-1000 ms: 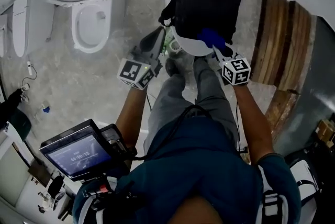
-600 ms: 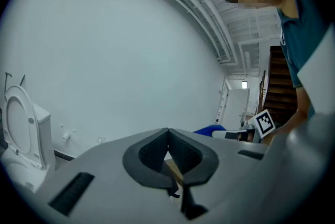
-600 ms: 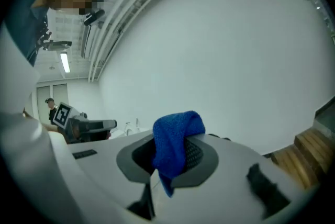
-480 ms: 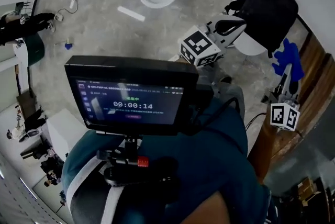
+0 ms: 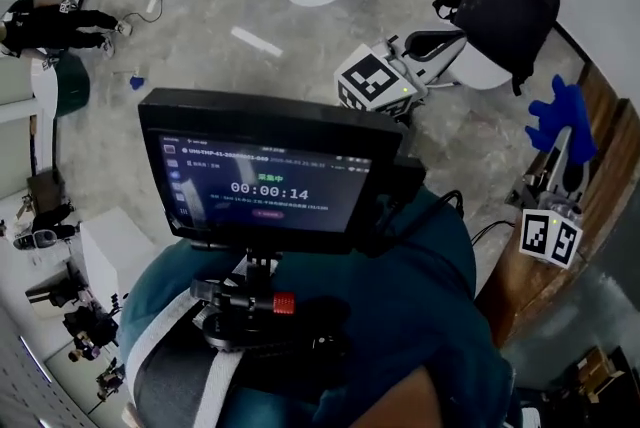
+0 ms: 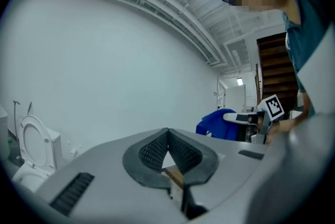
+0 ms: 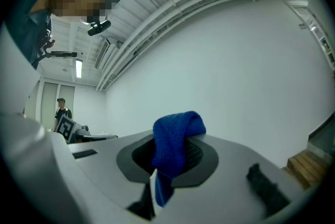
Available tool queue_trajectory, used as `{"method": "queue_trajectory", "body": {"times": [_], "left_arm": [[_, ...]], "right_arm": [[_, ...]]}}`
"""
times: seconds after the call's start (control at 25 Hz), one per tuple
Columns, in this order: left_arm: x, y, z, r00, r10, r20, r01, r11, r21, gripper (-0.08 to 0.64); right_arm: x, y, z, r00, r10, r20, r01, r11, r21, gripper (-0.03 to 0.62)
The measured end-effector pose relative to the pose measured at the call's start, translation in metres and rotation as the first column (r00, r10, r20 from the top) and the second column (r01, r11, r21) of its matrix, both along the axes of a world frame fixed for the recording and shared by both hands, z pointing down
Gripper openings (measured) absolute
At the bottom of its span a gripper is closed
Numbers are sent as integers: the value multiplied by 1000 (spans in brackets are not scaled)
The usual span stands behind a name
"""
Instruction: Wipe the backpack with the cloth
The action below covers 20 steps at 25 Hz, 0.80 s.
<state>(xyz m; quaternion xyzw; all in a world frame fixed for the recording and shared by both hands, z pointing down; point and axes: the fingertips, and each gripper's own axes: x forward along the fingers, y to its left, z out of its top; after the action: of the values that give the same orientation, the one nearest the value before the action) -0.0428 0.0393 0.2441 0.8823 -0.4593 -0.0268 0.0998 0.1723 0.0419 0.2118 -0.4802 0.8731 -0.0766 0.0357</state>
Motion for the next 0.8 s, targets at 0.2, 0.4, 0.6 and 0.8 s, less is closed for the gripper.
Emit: {"method": "queue_trajectory", "body": {"times": [0.2, 0.4, 0.6, 0.8], "left_arm": [[35, 103, -25, 999, -19, 34, 17, 999, 41, 2], [49, 162, -44, 997, -35, 63, 32, 999, 42, 2], [41, 170, -44, 998, -33, 54, 31, 999, 29, 2], [41, 174, -52, 999, -25, 46, 23, 999, 45, 2]], "right_arm": [[40, 102, -29, 1000, 8, -10, -7, 999, 44, 40], [62, 158, -45, 1000, 11, -12, -10, 999, 36, 40], [62, 165, -41, 999, 16, -42, -15, 999, 34, 40], [61, 172, -34, 1000, 22, -21, -22, 1000, 15, 40]]}}
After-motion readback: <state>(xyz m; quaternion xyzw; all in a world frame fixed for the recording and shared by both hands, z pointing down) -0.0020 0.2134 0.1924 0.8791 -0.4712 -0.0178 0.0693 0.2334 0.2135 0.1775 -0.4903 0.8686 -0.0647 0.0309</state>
